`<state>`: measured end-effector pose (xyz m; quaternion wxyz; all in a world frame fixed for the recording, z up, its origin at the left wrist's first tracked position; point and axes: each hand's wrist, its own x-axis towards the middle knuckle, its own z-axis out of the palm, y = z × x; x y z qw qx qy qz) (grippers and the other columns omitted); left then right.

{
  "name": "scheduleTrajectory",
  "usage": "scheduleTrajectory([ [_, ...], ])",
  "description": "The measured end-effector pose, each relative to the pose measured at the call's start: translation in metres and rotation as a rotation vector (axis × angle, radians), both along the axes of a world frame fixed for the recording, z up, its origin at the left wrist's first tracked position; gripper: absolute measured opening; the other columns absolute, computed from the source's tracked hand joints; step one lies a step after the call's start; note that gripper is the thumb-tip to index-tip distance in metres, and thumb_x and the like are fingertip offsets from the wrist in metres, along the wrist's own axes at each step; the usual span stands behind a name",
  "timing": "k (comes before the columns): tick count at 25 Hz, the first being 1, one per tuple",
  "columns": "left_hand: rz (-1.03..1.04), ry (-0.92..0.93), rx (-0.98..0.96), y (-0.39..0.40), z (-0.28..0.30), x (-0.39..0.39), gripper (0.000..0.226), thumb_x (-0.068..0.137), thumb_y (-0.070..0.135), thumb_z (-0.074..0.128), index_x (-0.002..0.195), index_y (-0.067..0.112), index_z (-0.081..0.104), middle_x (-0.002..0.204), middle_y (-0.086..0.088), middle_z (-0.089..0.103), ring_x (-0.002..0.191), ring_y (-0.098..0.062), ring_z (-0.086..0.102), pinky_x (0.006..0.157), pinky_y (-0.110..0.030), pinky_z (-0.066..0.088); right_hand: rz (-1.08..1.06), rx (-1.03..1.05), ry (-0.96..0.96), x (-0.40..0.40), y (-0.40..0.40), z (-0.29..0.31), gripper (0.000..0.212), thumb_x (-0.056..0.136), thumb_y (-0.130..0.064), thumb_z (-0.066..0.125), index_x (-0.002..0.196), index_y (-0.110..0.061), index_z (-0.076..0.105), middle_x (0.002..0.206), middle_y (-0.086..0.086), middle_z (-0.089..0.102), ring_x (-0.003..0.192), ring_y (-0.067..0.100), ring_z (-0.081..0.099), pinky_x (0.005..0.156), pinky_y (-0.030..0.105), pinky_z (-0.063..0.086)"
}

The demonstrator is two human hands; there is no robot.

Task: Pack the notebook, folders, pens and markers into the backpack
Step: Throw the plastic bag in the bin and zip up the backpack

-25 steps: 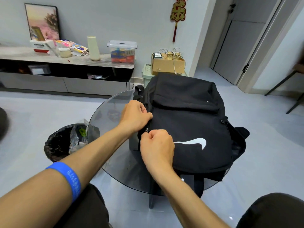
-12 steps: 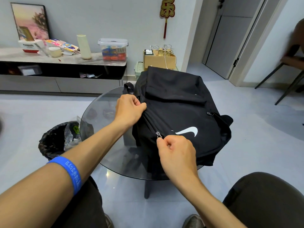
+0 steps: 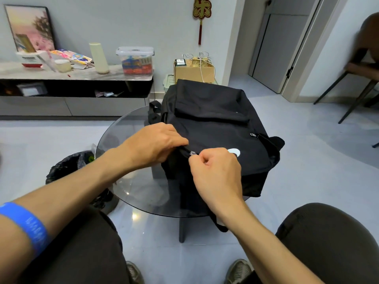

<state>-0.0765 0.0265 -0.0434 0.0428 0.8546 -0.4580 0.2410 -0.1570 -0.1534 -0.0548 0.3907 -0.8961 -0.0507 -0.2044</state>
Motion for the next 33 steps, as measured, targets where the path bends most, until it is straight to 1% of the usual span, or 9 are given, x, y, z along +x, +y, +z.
scheduleTrajectory([
  [7, 0.212, 0.140, 0.019, 0.020, 0.007, -0.007, 0.027, 0.080, 0.002, 0.064, 0.103, 0.012, 0.074, 0.089, -0.008, 0.074, 0.086, -0.030, 0.069, 0.071, -0.039, 0.056, -0.271, -0.363, 0.174, -0.005, -0.140, -0.011, 0.044, 0.086, -0.028, 0.058, 0.050, -0.009, 0.043, 0.044, 0.005, 0.041, 0.049, 0.028, 0.044, 0.050, 0.033, 0.040],
  [10, 0.174, 0.282, 0.123, -0.032, 0.006, -0.030, 0.048, 0.078, 0.040, 0.042, 0.118, 0.022, 0.061, 0.101, 0.000, 0.070, 0.098, -0.024, 0.060, 0.079, -0.038, 0.051, -0.169, -0.409, 0.172, 0.007, -0.151, -0.006, 0.041, 0.090, -0.037, 0.056, 0.061, -0.008, 0.055, 0.052, 0.007, 0.060, 0.058, 0.027, 0.058, 0.056, 0.033, 0.048],
  [13, 0.229, 0.207, 0.108, -0.123, -0.013, -0.054, 0.054, 0.086, 0.062, 0.038, 0.113, 0.019, 0.055, 0.107, 0.002, 0.062, 0.098, -0.023, 0.057, 0.068, -0.034, 0.046, -0.099, -0.499, 0.156, 0.015, -0.158, 0.003, 0.038, 0.090, -0.043, 0.055, 0.064, -0.016, 0.060, 0.056, 0.002, 0.061, 0.062, 0.023, 0.058, 0.052, 0.030, 0.043],
  [16, 0.289, 0.125, 0.050, -0.173, -0.014, -0.051, 0.030, 0.098, 0.039, 0.048, 0.095, 0.013, 0.063, 0.099, -0.004, 0.060, 0.092, -0.025, 0.058, 0.059, -0.034, 0.038, -0.140, -0.714, 0.132, 0.023, -0.176, 0.010, 0.037, 0.089, -0.046, 0.056, 0.062, -0.022, 0.059, 0.056, -0.004, 0.056, 0.063, 0.024, 0.056, 0.047, 0.026, 0.031],
  [19, 0.174, -0.045, -0.022, -0.168, -0.018, -0.054, 0.024, 0.080, 0.021, 0.076, 0.061, 0.015, 0.062, 0.066, -0.001, 0.058, 0.058, -0.020, 0.055, 0.041, -0.029, 0.042, -0.267, -0.789, 0.116, 0.046, -0.191, 0.006, 0.035, 0.088, -0.042, 0.060, 0.061, -0.019, 0.061, 0.054, -0.004, 0.045, 0.062, 0.030, 0.049, 0.048, 0.028, 0.026],
  [24, 0.058, -0.100, -0.107, -0.159, -0.029, -0.062, 0.030, 0.080, 0.018, 0.074, 0.057, 0.016, 0.056, 0.060, 0.002, 0.052, 0.052, -0.016, 0.046, 0.041, -0.028, 0.037, -0.333, -0.719, 0.119, 0.123, -0.186, 0.001, 0.030, 0.092, -0.034, 0.056, 0.071, -0.012, 0.058, 0.082, 0.013, 0.066, 0.075, 0.036, 0.058, 0.061, 0.031, 0.036],
  [28, 0.026, 0.063, -0.138, -0.145, -0.025, -0.060, 0.030, 0.092, 0.029, 0.058, 0.065, 0.016, 0.060, 0.065, 0.004, 0.054, 0.057, -0.017, 0.051, 0.048, -0.032, 0.046, -0.291, -0.537, 0.180, 0.154, -0.170, -0.021, 0.034, 0.089, -0.045, 0.057, 0.076, -0.015, 0.066, 0.084, 0.010, 0.069, 0.082, 0.037, 0.063, 0.063, 0.032, 0.040],
  [30, 0.070, 0.263, -0.388, -0.116, -0.020, -0.039, 0.028, 0.094, 0.037, 0.051, 0.075, 0.021, 0.064, 0.071, 0.008, 0.060, 0.066, -0.015, 0.057, 0.060, -0.033, 0.048, -0.392, -0.285, 0.349, 0.155, -0.180, -0.030, 0.043, 0.083, -0.056, 0.050, 0.080, -0.014, 0.062, 0.088, 0.010, 0.068, 0.081, 0.037, 0.064, 0.066, 0.034, 0.047],
  [33, 0.645, 0.478, -1.005, -0.056, -0.022, 0.012, 0.023, 0.084, 0.036, 0.063, 0.105, 0.027, 0.062, 0.103, 0.008, 0.066, 0.093, -0.016, 0.063, 0.079, -0.031, 0.049, -0.338, 0.262, 0.854, 0.142, -0.191, -0.032, 0.064, 0.076, -0.069, 0.052, 0.109, -0.014, 0.057, 0.107, 0.013, 0.062, 0.083, 0.036, 0.066, 0.069, 0.038, 0.055],
])
